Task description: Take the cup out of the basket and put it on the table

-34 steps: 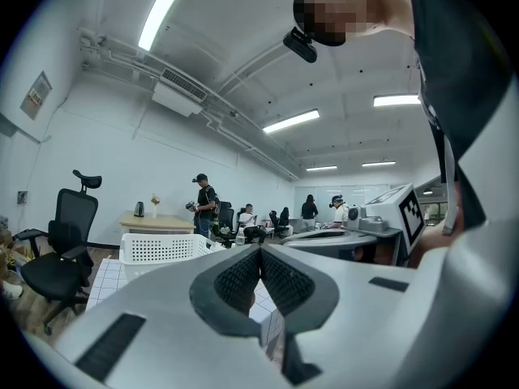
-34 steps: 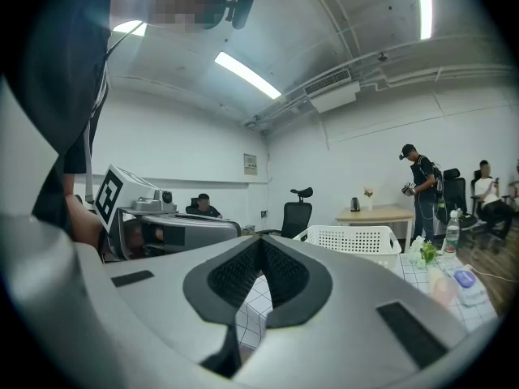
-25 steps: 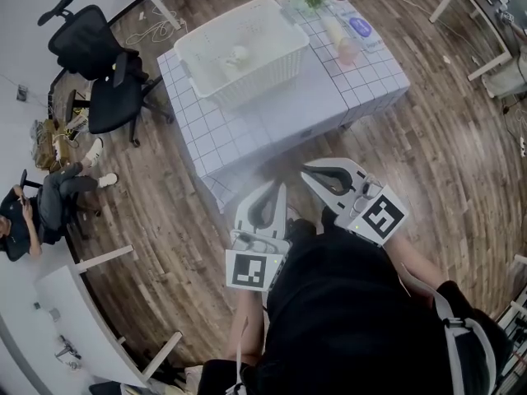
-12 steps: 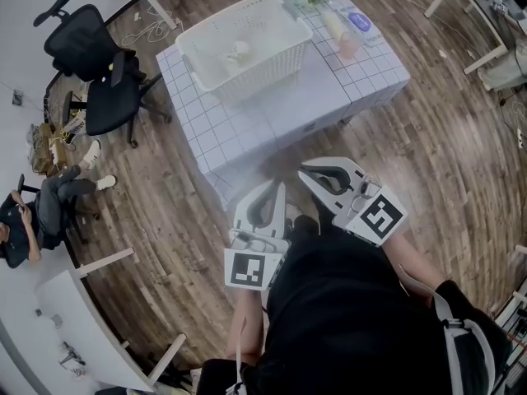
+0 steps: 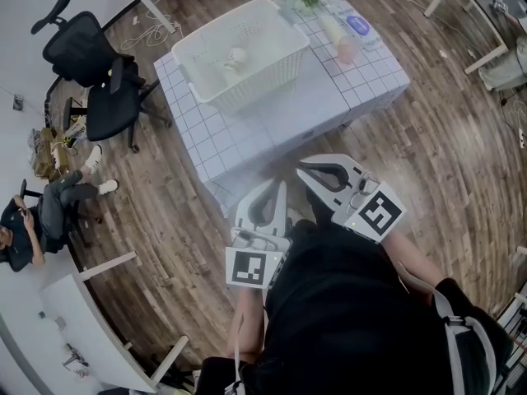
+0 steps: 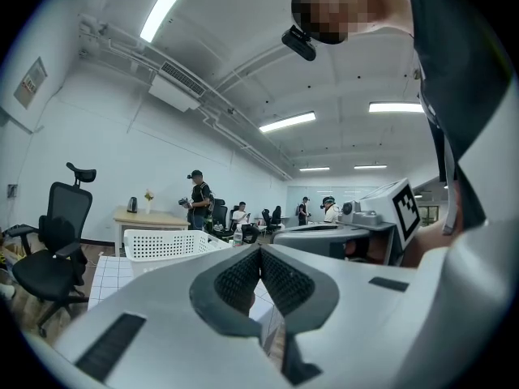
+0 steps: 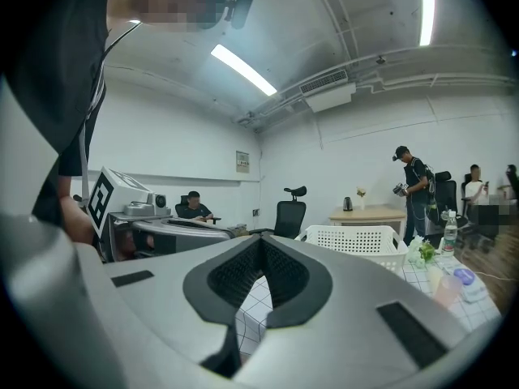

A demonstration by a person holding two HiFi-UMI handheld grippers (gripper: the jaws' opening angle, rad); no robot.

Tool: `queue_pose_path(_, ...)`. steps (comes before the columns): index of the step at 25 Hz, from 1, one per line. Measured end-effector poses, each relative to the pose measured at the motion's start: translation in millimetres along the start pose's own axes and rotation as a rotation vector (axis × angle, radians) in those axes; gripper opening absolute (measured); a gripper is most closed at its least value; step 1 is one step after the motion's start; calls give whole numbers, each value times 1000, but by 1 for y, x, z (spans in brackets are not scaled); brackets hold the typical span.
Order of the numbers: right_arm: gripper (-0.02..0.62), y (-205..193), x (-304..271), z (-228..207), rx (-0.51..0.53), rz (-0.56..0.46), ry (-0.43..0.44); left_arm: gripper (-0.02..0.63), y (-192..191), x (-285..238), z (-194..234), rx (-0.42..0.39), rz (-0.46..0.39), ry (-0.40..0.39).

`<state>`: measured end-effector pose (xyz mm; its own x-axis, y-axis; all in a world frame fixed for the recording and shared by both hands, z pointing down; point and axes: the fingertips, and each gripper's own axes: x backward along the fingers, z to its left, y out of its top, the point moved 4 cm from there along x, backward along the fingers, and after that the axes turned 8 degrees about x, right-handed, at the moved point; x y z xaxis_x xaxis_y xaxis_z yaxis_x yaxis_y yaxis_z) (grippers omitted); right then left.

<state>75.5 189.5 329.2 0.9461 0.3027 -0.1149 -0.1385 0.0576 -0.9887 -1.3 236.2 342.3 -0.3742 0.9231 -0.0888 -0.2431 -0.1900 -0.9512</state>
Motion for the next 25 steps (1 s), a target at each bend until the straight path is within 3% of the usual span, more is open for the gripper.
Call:
queue_pose_path(3, 15, -1, -8, -12, 7, -9, 15, 9, 10, -12, 4, 39, -18, 20)
queue_pose_path(25, 15, -4, -63, -121, 9, -34, 113, 9, 33, -108, 55, 16, -14, 114)
